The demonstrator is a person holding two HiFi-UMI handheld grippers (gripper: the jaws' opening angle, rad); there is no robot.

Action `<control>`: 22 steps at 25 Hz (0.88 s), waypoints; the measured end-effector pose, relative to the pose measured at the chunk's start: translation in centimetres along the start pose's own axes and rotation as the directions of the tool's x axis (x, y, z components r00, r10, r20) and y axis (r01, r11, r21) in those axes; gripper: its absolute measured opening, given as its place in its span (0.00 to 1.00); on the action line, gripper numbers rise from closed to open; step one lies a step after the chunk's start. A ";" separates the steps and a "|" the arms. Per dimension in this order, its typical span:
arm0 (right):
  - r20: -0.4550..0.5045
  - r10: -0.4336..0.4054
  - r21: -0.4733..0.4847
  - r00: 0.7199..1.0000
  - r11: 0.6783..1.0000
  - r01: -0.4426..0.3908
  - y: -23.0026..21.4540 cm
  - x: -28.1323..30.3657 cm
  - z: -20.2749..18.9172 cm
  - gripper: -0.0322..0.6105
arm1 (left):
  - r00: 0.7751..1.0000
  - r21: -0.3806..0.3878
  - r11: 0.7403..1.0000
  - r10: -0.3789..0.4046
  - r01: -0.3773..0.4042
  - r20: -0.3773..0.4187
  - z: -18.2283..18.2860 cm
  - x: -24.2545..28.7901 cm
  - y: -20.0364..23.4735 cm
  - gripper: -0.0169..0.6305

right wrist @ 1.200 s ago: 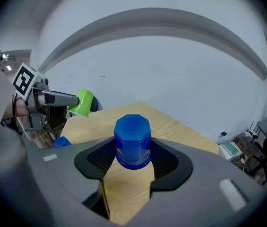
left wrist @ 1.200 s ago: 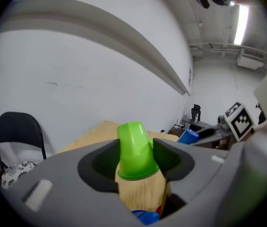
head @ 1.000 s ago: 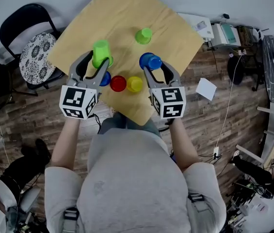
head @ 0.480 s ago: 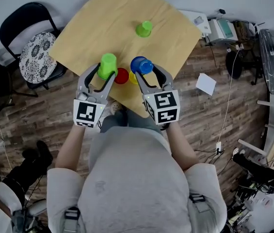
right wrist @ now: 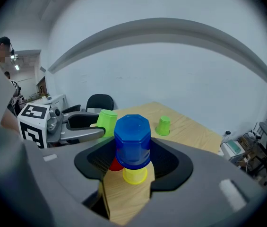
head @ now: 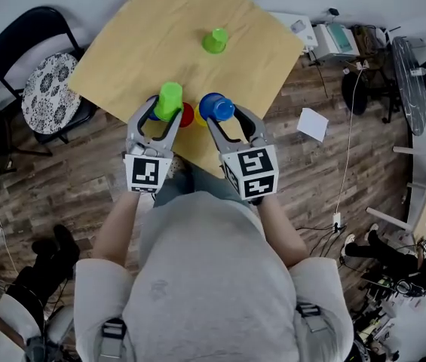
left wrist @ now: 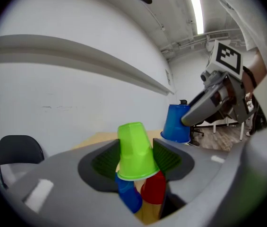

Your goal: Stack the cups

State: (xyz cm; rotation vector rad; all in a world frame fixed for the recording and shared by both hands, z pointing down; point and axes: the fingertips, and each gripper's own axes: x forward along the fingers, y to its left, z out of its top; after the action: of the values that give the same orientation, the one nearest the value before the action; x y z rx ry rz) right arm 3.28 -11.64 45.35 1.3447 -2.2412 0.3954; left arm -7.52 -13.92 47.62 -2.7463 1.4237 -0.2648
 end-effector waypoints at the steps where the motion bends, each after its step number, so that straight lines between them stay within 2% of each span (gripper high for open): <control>1: 0.000 -0.001 0.000 1.000 1.000 0.001 0.0 -0.1 -0.1 0.40 | 1.000 0.004 1.000 0.002 -0.002 0.000 -0.1 0.1 -0.1 0.45; 12: -0.015 0.014 -0.015 1.000 1.000 -0.014 0.3 -0.3 0.0 0.40 | 1.000 0.043 0.999 0.016 -0.016 0.000 -1.0 0.0 -0.8 0.45; 19: -0.100 0.045 -0.030 0.994 0.998 -0.049 1.9 1.3 -1.6 0.40 | 0.999 0.038 0.999 0.020 -0.019 -0.026 -2.0 -1.0 -0.7 0.45; 22: -0.132 0.057 -0.024 0.990 0.998 -0.061 2.3 2.1 -2.0 0.40 | 1.000 0.034 0.999 0.020 -0.019 -0.024 -1.6 -1.2 -0.7 0.42</control>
State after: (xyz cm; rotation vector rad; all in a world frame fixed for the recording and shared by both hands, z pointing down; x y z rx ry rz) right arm 0.98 -11.16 48.20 1.2047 -2.1739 0.4586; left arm -7.89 -12.50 49.17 -2.7104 1.4371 -0.3201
